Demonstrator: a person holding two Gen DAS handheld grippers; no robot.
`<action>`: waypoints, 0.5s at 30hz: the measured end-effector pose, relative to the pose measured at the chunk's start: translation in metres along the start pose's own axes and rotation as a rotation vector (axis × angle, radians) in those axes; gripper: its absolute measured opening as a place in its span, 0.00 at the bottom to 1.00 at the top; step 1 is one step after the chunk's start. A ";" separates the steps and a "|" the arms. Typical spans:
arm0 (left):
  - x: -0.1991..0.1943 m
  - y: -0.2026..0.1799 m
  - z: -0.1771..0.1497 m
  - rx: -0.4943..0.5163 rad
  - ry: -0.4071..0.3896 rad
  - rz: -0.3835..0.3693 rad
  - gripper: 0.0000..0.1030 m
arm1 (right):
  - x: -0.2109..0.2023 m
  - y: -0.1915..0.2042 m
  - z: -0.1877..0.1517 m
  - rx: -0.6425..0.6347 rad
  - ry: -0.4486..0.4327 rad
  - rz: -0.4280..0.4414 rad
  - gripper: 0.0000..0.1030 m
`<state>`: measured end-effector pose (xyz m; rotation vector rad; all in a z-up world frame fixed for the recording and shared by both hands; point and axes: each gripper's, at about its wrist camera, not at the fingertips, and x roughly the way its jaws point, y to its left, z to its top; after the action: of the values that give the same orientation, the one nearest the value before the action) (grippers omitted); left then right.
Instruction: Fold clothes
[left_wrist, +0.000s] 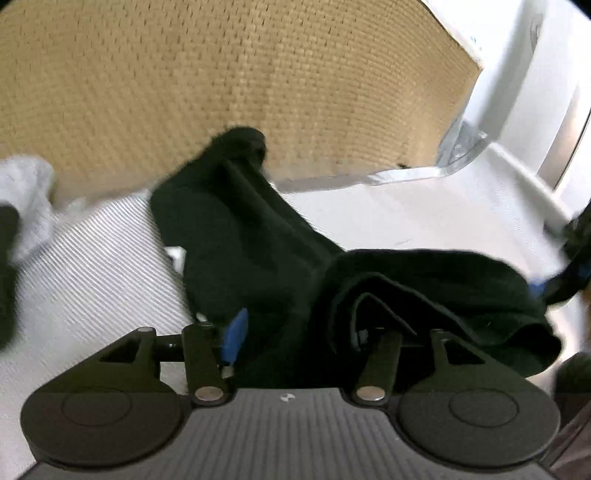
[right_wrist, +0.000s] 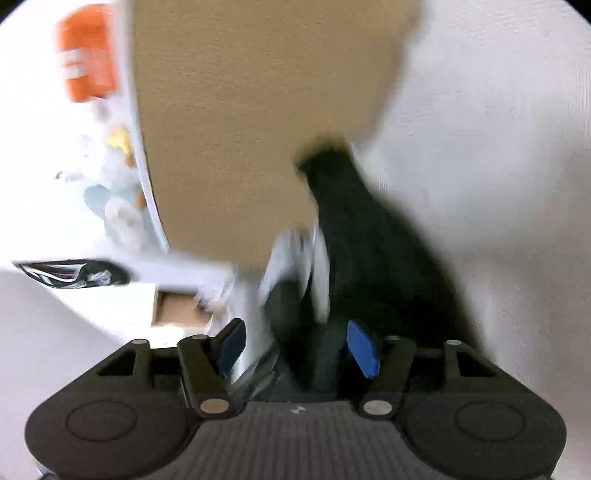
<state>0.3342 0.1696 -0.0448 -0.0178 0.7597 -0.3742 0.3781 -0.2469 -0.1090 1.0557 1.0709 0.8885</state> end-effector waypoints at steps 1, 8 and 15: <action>-0.006 -0.006 0.002 0.033 -0.019 0.017 0.57 | -0.002 0.010 0.000 -0.076 -0.027 -0.037 0.66; 0.003 -0.013 0.023 0.093 0.052 0.064 0.66 | 0.014 0.083 -0.057 -0.716 0.022 -0.310 0.65; -0.004 -0.019 0.034 0.073 0.016 0.190 0.67 | 0.062 0.065 -0.146 -1.079 0.289 -0.436 0.54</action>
<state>0.3488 0.1487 -0.0143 0.1256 0.7563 -0.2214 0.2484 -0.1381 -0.0803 -0.2010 0.8041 1.0618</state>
